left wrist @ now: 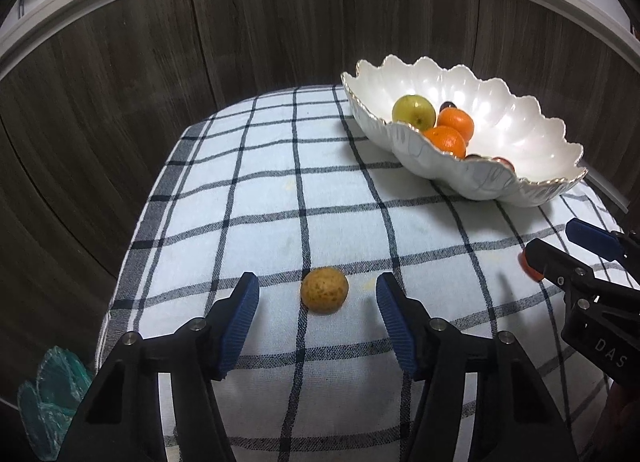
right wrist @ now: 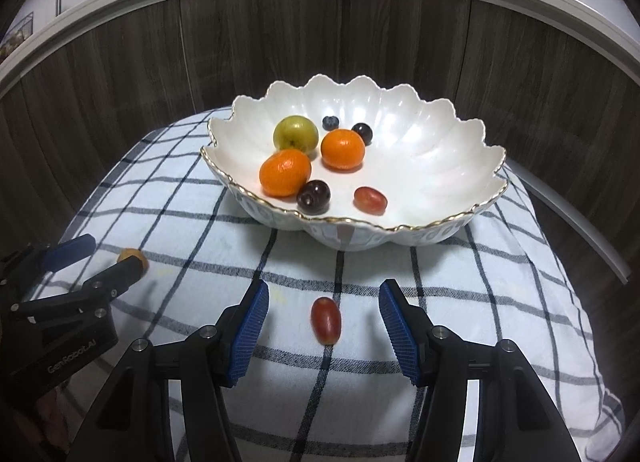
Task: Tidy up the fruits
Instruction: 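Move both open tools back toward the small tan fruit and the other red grape, then grasp the small tan fruit with the left tool while the right tool grasps the red grape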
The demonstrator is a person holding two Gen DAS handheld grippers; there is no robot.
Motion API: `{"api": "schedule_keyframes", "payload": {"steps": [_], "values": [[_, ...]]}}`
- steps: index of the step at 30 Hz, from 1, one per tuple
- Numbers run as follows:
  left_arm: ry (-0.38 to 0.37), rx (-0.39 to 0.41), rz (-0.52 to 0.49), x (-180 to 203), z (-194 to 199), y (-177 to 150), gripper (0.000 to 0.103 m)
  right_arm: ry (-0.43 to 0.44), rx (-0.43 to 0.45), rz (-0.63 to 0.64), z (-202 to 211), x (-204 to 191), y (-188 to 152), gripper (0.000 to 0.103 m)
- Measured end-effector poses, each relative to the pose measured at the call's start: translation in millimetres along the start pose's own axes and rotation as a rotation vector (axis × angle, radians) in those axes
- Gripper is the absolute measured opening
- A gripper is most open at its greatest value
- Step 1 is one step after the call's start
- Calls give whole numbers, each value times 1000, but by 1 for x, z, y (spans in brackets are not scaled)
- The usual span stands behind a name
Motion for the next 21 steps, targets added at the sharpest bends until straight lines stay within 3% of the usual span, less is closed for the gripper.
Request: {"api": "schedule_keyframes", "payload": {"steps": [11,21], "values": [[-8,-33,11,-1,-12,-1,51,9,-48,-9,-16,1,-9,44],[-21,-56,14,2,-18,1,41,18,-76,-20,-22,3,-13,37]]}}
Point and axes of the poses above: each gripper's, at about its wrist camera, not at the fingertips, and z roughly against the way its jaws point, x to its right, y to its top, the point moved 3 cm from there along -z, roughly the way its jaws point, and after that the axes turned 4 degrees about -y, right-handed, at the moved point
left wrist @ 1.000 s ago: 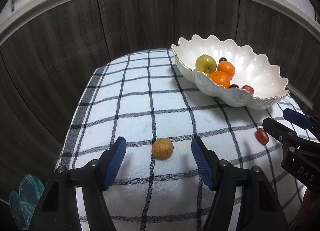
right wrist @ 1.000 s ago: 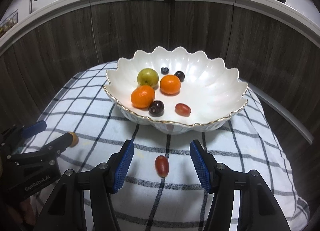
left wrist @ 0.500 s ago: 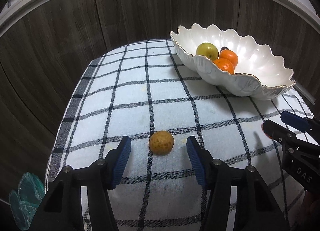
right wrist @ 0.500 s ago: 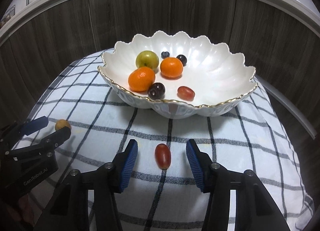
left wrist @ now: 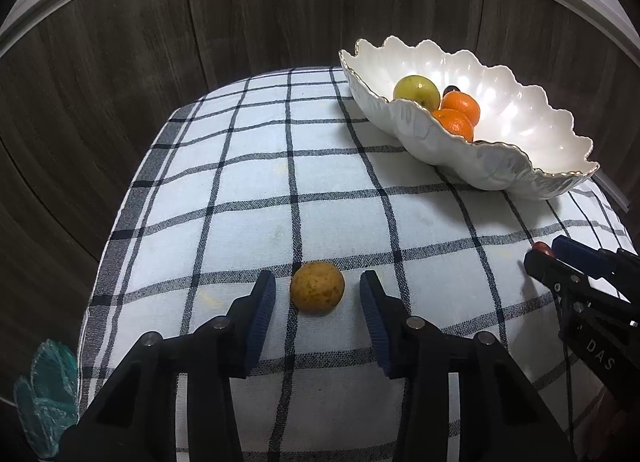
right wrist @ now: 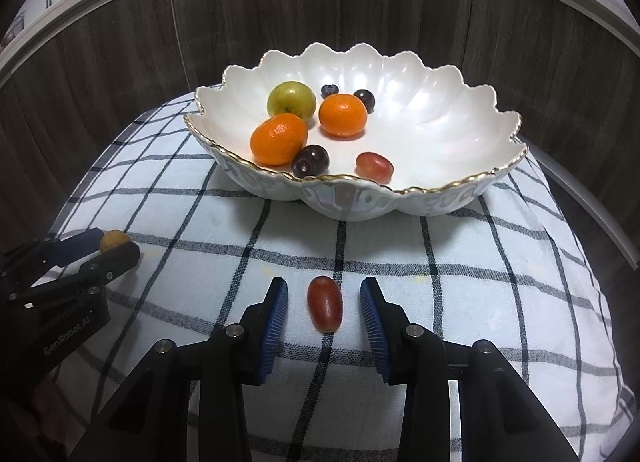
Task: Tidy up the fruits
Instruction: 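Grasp the small tan fruit with the left tool while the right tool grasps the red grape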
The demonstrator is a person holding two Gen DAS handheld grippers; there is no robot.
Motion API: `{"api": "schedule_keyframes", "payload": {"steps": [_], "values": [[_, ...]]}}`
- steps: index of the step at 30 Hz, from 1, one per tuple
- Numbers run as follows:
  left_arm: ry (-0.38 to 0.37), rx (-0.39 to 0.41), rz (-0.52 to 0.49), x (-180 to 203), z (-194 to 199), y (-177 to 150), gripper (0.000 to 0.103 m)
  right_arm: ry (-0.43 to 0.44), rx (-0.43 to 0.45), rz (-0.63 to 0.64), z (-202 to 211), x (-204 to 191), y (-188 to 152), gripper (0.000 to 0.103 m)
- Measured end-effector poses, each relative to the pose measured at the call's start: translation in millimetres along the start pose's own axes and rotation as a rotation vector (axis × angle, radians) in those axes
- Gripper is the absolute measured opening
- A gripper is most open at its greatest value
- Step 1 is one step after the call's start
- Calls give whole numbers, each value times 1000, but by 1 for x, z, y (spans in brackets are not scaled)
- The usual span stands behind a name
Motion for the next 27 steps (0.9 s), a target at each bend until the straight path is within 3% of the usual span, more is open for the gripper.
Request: {"api": "schedule_keyframes", "payload": {"steps": [3,10,27], "values": [[-3,-13,1,1,-2,-1,36,3,-12,-6,-3,2,-1,27],[0,-16,1,2,-1,0,27,13,-17,-6,-4,1,-1,20],[-10,28,-5,17,32,12,27,19,33,-32,24,12,11,20]]}}
Point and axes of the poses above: each gripper's, at about its wrist camera, not at the fingertips, and z roughly against the way its jaws point, x to its right, y to its top, the point moved 3 cm from there along -z, roughly the way its jaws point, and after that the axes turned 4 degrees about -y, right-handed, at the moved point
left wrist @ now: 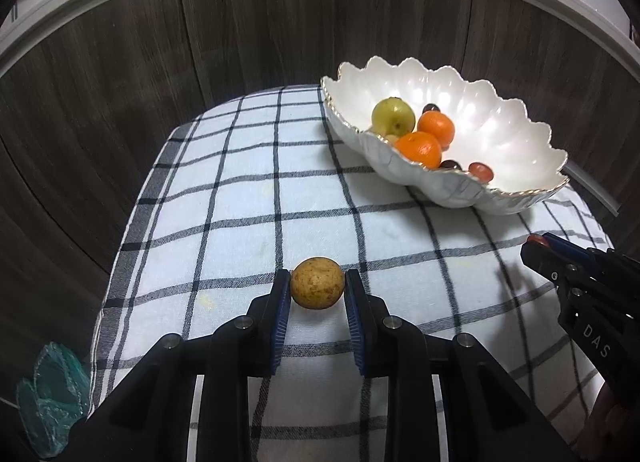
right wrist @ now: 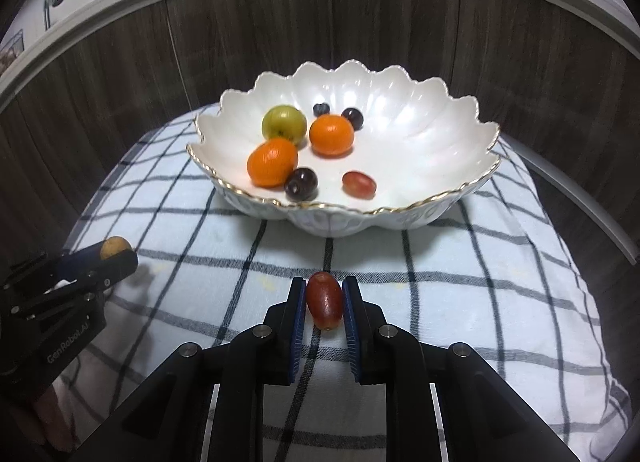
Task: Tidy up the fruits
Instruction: 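Grasp the small tan fruit with the left tool while the right tool grasps the red grape, then carry the tan fruit with the left tool while the right tool carries the red grape over the bowl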
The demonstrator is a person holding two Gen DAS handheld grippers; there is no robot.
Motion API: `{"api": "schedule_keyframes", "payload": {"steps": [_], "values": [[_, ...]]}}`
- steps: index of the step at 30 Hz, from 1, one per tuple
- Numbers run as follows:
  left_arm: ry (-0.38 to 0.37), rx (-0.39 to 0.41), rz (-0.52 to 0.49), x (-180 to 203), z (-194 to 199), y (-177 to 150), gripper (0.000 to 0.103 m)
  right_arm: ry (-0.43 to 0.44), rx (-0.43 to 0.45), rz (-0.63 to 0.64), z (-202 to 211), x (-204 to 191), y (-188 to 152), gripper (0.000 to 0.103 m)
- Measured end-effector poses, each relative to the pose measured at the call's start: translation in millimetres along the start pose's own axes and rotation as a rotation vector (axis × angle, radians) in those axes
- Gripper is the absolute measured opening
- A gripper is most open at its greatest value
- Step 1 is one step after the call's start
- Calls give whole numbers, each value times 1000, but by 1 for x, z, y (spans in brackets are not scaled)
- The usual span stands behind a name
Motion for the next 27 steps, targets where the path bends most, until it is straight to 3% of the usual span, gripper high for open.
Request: {"api": "schedule_keyframes", "payload": {"steps": [27], "values": [[-27,45,-5,39,28,36,27,-2,74,-67,33,36,37,20]]}}
Point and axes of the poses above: each gripper's, at about its wrist camera, not at the fingertips, and z roughly against the way its jaws point, x to its right, y to its top, the point moved 3 cm from there along -z, roughly the way its jaws point, and after that the axes turned 4 degrees about -y, right-handed, at the moved point
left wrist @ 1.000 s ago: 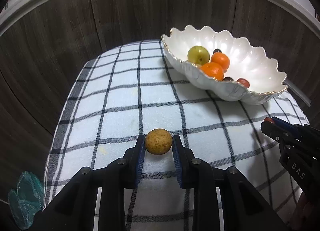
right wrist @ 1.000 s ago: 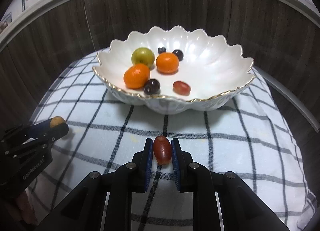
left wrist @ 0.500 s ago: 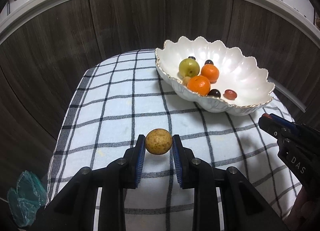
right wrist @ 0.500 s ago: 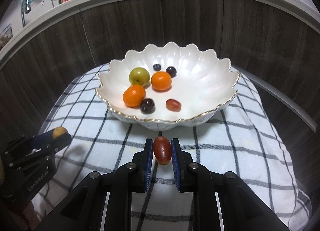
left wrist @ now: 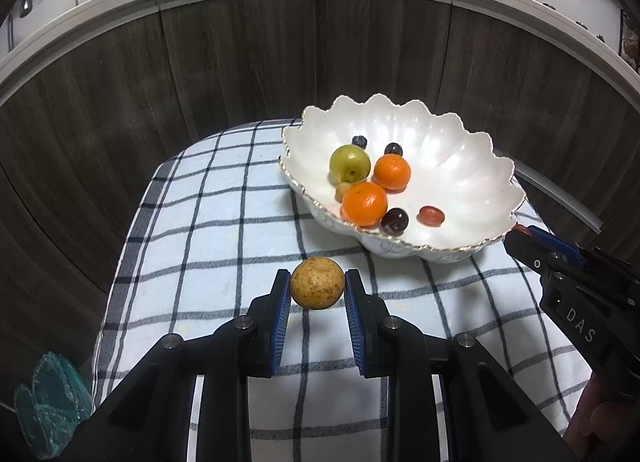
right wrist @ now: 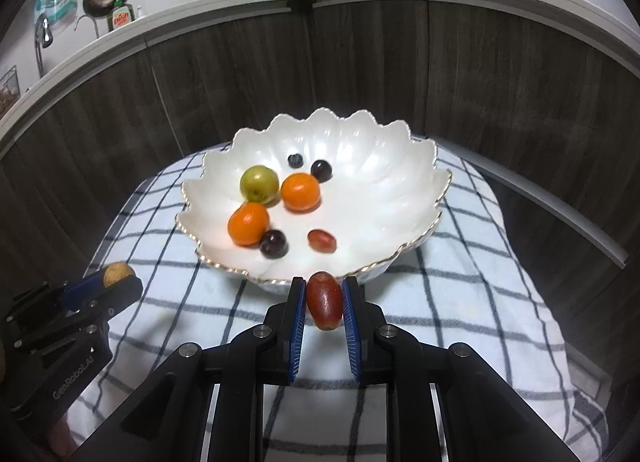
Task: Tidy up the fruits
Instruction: 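Carry the tan fruit with the left tool while the right tool carries the red grape over the bowl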
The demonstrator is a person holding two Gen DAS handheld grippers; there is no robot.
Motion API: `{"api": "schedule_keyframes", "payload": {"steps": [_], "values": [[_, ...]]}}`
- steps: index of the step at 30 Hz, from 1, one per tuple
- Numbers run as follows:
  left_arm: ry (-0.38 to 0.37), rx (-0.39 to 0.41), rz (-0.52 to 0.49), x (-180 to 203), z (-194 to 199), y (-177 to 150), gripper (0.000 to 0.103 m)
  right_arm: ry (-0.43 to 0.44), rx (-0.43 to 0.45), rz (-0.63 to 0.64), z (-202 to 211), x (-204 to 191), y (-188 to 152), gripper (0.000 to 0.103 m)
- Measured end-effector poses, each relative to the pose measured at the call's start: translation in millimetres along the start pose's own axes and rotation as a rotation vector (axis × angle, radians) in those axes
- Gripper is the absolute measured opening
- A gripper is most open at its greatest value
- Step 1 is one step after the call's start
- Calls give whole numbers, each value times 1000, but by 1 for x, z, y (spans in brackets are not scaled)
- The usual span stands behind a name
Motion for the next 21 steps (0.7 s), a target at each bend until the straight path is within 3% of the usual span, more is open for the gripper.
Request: {"api": "schedule_keyframes", "payload": {"steps": [21], "values": [[-38,27,-25,30,-15,51,27,-33,59,-3,-2,24,42,20]]}}
Point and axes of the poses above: each gripper's, at about its wrist camera, not at the fingertips, and z roughly against the way its jaws point, x to its right, y to its top, the point moved 3 cm from there along -z, roughly the way its jaws point, and after that the axes turned 4 degrees about -y, right-handed, at the moved point
